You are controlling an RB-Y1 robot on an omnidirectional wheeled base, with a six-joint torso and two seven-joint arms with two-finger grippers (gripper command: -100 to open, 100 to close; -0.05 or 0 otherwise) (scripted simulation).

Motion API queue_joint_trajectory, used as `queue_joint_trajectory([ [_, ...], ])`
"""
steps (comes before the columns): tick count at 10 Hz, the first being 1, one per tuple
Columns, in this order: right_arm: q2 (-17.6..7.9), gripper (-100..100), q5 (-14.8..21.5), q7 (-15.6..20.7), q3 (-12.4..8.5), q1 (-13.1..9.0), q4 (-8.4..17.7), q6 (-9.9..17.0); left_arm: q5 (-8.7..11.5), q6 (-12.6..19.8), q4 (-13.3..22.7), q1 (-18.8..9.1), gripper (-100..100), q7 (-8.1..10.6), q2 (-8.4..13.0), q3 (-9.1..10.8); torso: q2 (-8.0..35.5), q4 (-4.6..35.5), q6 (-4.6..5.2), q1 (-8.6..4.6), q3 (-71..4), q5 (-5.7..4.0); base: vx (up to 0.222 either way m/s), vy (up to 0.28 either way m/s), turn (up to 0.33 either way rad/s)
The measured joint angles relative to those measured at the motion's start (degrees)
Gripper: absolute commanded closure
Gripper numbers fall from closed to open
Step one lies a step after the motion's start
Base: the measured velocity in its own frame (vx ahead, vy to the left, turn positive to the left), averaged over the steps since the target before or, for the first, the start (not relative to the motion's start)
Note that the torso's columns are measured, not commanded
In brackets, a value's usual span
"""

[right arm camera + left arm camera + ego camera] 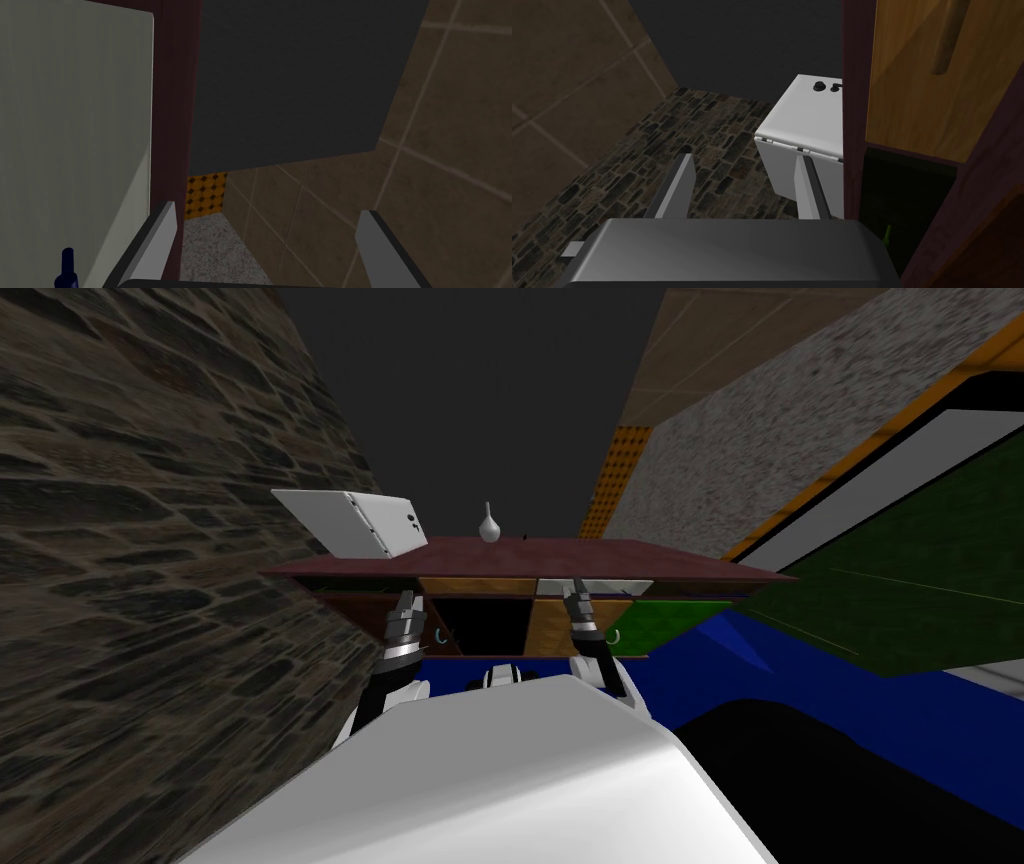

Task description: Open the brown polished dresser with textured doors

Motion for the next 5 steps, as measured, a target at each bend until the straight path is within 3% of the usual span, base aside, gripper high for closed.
queue_joint_trajectory([
  [3,-4.25,-100,5.08,1.70,-0.38,0.18,0.74,2.78,0.00,0.00,0.00,0.00,0,0.00,0.00,0.00,-0.04,0.00,0.00,-0.07,-0.04,-0.02,0.005,0.108,-0.013],
  [5,-5.78,-100,8.08,2.55,-0.52,0.37,0.85,4.10,0.00,0.00,0.00,0.00,0,0.00,0.00,0.00,0.06,0.03,0.00,-0.18,0.02,-0.06,-0.014,0.101,-0.016],
])
